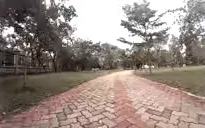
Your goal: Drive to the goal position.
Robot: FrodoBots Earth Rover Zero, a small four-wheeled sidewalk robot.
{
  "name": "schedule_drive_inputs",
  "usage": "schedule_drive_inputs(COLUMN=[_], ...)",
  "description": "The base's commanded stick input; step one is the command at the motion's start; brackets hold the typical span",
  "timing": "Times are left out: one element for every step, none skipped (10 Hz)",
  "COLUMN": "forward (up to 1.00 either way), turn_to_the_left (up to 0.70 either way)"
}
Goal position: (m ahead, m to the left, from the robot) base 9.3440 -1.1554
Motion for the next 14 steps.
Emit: schedule_drive_inputs(forward=[0.7,0.7,0.7,0.7,0.7,0.7,0.7,0.7,0.7,0.7,0.7,0.7,0.7,0.7], turn_to_the_left=[0.01,0.01,0.01,0.01,0.01,0.01,0.01,0.01,0.01,0.01,0.01,0.01,-0.34,-0.34])
